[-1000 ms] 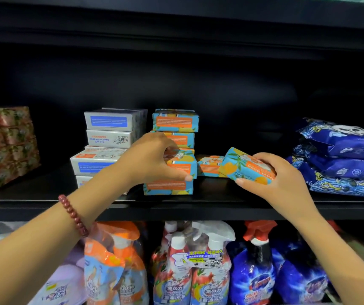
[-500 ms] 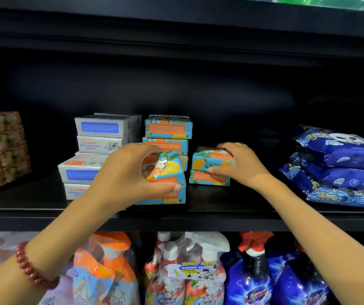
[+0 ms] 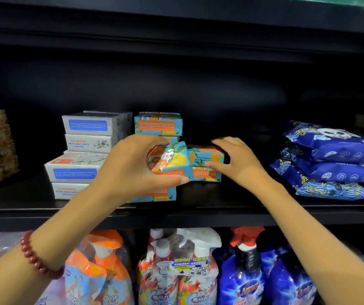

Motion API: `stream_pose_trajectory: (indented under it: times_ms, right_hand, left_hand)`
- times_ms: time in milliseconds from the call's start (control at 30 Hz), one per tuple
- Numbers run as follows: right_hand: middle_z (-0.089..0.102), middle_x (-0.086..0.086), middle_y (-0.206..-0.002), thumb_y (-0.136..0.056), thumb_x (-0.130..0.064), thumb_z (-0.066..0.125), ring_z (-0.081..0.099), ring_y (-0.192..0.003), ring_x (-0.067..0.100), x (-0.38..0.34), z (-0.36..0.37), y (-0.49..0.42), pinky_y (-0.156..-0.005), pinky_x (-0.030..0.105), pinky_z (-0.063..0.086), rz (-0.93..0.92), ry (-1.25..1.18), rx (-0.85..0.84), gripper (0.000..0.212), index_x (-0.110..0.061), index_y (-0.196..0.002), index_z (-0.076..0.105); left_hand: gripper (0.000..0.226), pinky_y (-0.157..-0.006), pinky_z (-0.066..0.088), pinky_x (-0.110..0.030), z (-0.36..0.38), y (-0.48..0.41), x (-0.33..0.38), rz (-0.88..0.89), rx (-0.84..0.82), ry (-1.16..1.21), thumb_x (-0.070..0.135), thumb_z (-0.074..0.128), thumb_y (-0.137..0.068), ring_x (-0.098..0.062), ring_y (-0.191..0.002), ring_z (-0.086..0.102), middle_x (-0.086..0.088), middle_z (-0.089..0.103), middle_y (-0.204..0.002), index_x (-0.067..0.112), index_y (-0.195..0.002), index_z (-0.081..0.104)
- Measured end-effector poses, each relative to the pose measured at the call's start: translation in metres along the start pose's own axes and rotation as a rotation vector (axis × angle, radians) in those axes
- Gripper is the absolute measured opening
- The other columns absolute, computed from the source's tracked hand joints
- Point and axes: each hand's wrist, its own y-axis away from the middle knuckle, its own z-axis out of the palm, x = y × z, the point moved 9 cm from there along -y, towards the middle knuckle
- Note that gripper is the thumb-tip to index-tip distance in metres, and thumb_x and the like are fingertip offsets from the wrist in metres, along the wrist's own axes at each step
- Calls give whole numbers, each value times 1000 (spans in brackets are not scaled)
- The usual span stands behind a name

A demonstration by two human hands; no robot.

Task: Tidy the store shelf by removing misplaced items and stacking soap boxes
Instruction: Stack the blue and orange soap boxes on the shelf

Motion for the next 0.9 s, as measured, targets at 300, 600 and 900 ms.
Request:
stream_pose_trajectory:
  times_ms: [300,600,900]
  right_hand:
    - [62,-16,-111,-64,-53,77,54,-108,-1,-4,3,98,-98,21,40,19,-184,-145,53,-25,-108,70]
    - [56,-22,-119,-69,-48,75,47,-114,-6,1,4,105,-101,18,36,78,-165,-113,48,-34,-114,65]
    - [54,-26,-119,-70,-51,72,44,-115,-9,1,5,108,-99,13,33,83,-152,-114,49,-36,-116,63]
  left_hand:
    - [70,-85,49,-36,60,-62,51,124,-135,-54,59,73,-68,-16,-99,58,-2,65,-105,10,-116,61]
    - [66,-89,48,-38,104,-97,40,93,-264,-256,60,61,-80,-20,-106,56,-4,63,-115,11,-122,56]
    - [49,-98,40,-32,93,-80,45,177,-180,-396,42,51,-94,-15,-126,40,4,50,-135,21,-138,44]
